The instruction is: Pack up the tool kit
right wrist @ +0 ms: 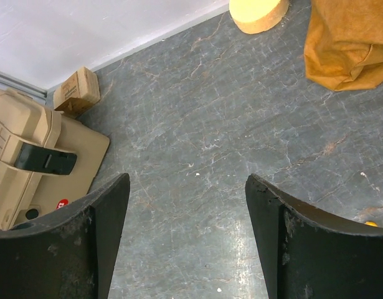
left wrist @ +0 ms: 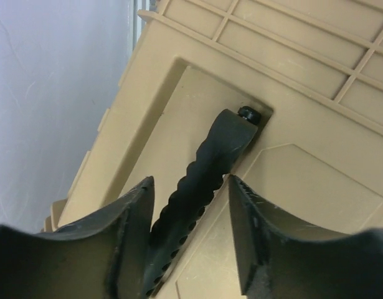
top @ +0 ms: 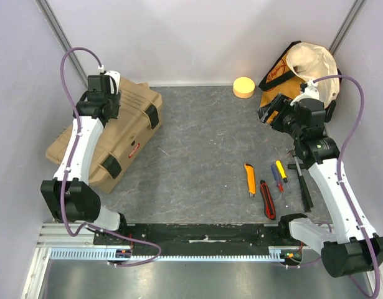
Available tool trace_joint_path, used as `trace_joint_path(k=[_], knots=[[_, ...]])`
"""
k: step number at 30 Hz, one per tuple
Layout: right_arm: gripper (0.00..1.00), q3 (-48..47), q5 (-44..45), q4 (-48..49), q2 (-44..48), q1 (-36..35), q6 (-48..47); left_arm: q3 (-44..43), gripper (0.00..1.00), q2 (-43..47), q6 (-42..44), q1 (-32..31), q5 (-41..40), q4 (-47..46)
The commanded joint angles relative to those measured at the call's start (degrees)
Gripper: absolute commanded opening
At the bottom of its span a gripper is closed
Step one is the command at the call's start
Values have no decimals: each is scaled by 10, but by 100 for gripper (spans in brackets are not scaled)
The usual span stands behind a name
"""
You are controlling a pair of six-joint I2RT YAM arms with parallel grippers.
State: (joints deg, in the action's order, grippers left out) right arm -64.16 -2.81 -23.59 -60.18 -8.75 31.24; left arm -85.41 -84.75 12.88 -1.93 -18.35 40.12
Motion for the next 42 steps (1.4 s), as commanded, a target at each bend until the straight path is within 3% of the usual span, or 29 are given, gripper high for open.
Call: trace_joint_path(k=[1,4,9,17,25,26,28,29,31,34,42], knots=[[82,1,-6,20,0,1,9,-5,51,13,27,1,65,-17],[82,0,-6,21,1,1,9,-5,38,16,34,-3,89,-14],[82,4,-2,21,5,1,8,-27,2,26,29,-15,172,19],[82,17,7,21,14,1,7,-35,2,45,-51,-34,299,14],[82,33,3,22,23,1,9,-57,2,5,-97,-66,239,29],[82,33,3,22,24,1,9,-63,5,0,-99,-66,223,33],[82,38,-1,24,26,1,9,-68,39,-4,-95,-67,189,36],[82,40,-2,24,27,1,11,-69,52,-4,-86,-66,170,37],[82,42,-4,24,29,1,12,-67,67,-2,-60,-66,139,38],[82,44,-6,27,31,1,14,-58,75,4,-20,-66,91,39],[82,40,-24,34,23,1,26,-2,73,29,32,-62,62,16]])
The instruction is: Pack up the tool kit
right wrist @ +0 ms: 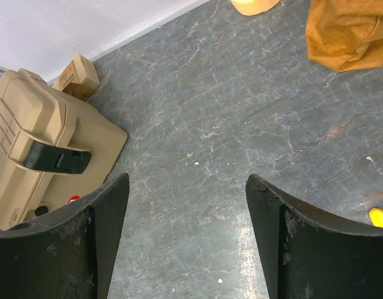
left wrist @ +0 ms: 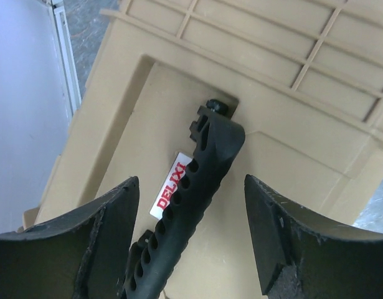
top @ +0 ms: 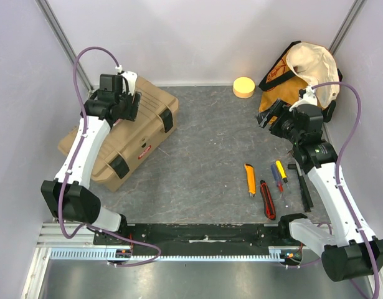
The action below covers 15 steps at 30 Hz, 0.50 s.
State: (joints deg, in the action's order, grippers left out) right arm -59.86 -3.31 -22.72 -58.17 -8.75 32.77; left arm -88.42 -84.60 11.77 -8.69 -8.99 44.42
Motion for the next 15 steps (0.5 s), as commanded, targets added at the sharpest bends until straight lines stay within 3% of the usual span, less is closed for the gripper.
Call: trace_joint_path(k=[1,4,9,10,12,15], knots=[[82,-5,-23,26,1,1,10,39,72,33,42,5,-35,-37],[82,-5,-34,29,1,0,11,61,61,37,52,8,-16,-47],[82,11,-42,39,3,1,23,41,15,24,32,8,-3,-37],[82,18,-48,43,3,1,24,34,10,22,22,6,6,-34],[82,28,-59,50,1,-1,26,14,2,15,2,5,23,-20],[81,42,-66,61,-5,-4,26,-11,2,4,-49,0,57,6]])
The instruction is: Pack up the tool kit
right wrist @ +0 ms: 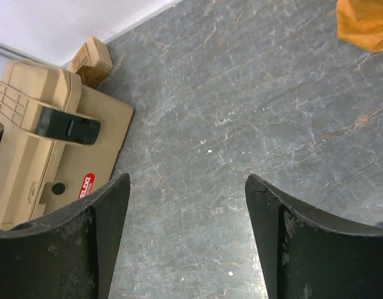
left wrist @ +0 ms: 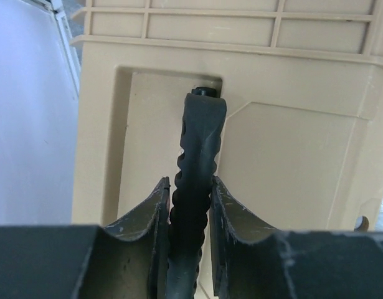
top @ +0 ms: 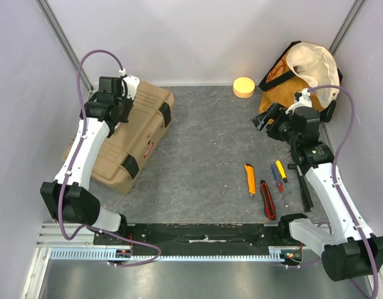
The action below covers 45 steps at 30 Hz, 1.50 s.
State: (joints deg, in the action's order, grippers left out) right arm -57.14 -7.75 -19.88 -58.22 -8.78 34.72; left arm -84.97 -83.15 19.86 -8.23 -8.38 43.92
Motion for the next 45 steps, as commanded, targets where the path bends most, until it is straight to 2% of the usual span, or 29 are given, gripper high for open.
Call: trace_joint_path(k=[1,7,12,16,20,24,25,28,31,32,34,41,45], knots=[[82,19,-25,39,-8,-5,6,-51,2,-16,-147,-7,57,13],[81,46,-30,80,-28,-33,16,-75,2,-49,-212,-43,75,20],[81,93,-32,182,-59,-86,55,-111,2,-88,-266,-71,99,16],[85,116,-40,302,-123,-133,108,-134,2,-107,-328,-82,114,1],[90,98,-45,417,-210,-173,157,-150,2,-123,-372,-82,123,-16],[91,36,-56,472,-304,-188,184,-173,4,-134,-371,-82,69,4],[92,21,-60,476,-322,-192,185,-174,9,-134,-365,-81,56,8],[92,-28,-64,477,-369,-197,190,-163,37,-117,-353,-75,20,13],[92,-54,-68,476,-394,-200,195,-143,69,-95,-345,-61,-1,12],[92,-59,-69,477,-399,-201,196,-134,76,-87,-343,-57,-3,11],[93,-58,-72,477,-403,-203,201,-120,82,-72,-335,-50,-1,10],[95,-8,-89,502,-385,-222,221,-33,86,5,-320,-49,10,-27],[95,32,-87,502,-361,-242,227,2,86,38,-322,-48,-47,-33]])
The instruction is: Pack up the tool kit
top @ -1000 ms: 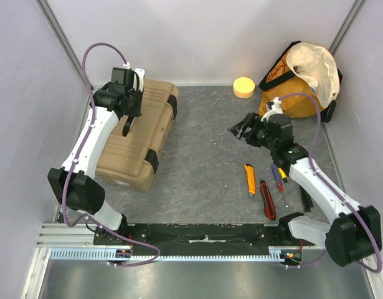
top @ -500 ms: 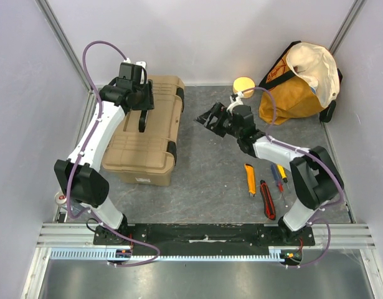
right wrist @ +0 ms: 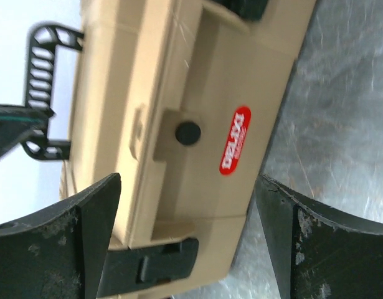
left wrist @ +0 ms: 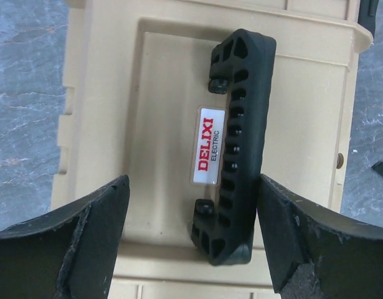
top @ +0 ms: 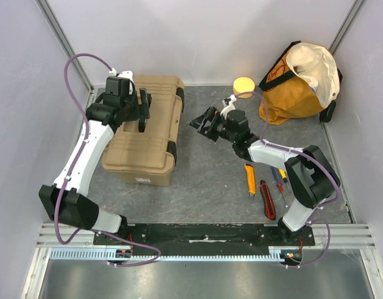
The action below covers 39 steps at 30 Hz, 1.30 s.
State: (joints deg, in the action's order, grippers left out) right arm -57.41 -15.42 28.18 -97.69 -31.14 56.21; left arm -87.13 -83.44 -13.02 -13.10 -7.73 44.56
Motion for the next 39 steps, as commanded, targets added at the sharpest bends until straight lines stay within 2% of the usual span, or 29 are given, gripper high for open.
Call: trace_joint_path(k=[1,3,5,15,24,30,39], knots=[[95,45,-10,22,42,-23,12,33,86,48,0,3,-85,-38],[95,65,-7,21,55,-30,14,52,86,61,-19,7,-137,-35],[95,82,-3,22,69,-35,15,73,86,71,-32,16,-156,-39],[95,149,-11,88,104,-56,83,135,86,105,-82,46,-158,-24],[98,173,-6,194,74,-110,155,189,87,199,-95,50,-68,-26],[98,172,-2,258,25,-140,193,231,88,257,-96,50,-35,-15],[98,199,-2,390,-30,-161,222,282,88,298,-102,50,26,2]])
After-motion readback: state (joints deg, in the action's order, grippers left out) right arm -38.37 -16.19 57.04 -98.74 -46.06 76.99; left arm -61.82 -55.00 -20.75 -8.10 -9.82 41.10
